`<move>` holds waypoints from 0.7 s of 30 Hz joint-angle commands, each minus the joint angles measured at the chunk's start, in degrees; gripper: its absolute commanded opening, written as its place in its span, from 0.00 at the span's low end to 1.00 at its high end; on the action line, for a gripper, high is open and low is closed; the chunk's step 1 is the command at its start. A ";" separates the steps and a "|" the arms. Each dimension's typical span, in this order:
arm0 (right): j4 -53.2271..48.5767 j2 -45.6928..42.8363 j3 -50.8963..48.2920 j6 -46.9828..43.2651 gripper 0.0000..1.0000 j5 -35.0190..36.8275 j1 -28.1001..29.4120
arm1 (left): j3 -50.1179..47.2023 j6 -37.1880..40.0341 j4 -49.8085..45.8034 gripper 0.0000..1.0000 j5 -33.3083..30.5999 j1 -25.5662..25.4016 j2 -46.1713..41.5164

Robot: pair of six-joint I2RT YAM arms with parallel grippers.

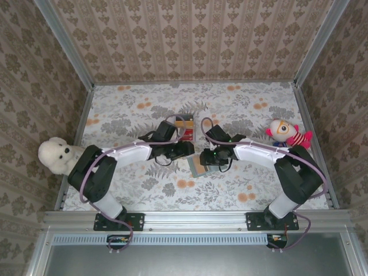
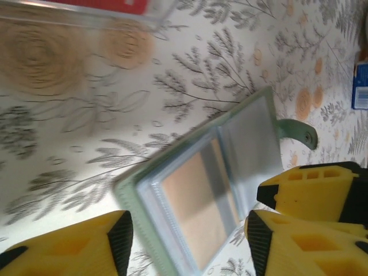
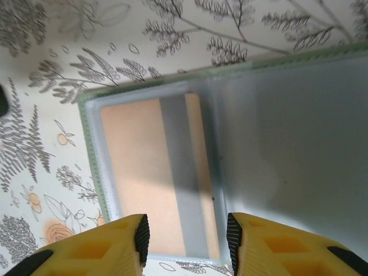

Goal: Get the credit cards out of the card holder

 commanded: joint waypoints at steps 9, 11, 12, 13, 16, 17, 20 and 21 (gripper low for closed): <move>0.15 4.48 0.97 4.50 0.43 -4.71 1.40 | -8.56 -3.54 -0.68 0.79 -3.63 3.96 -8.77; 1.03 5.32 1.58 5.30 0.42 -5.93 2.22 | -9.59 -4.10 -0.41 0.84 -3.67 4.71 -9.71; 1.20 5.82 2.12 5.55 0.42 -6.22 2.69 | -10.12 -4.21 -0.15 0.86 -3.57 5.07 -10.02; 1.12 6.23 2.67 5.77 0.42 -6.08 3.20 | -10.67 -4.44 0.02 0.88 -3.41 5.50 -10.35; -2.48 6.77 5.37 6.54 0.40 -0.54 4.55 | -12.04 -4.75 0.69 0.96 -2.76 6.30 -11.06; -4.71 6.74 6.55 6.74 0.40 2.52 4.95 | -12.45 -4.82 0.65 0.99 -2.78 6.44 -11.29; -9.84 6.22 8.94 7.13 0.46 9.22 6.10 | -13.48 -4.40 1.51 1.00 -2.91 6.53 -12.63; -10.67 6.19 9.44 6.91 0.48 10.28 6.48 | -13.76 -4.24 1.71 1.00 -3.11 6.53 -13.01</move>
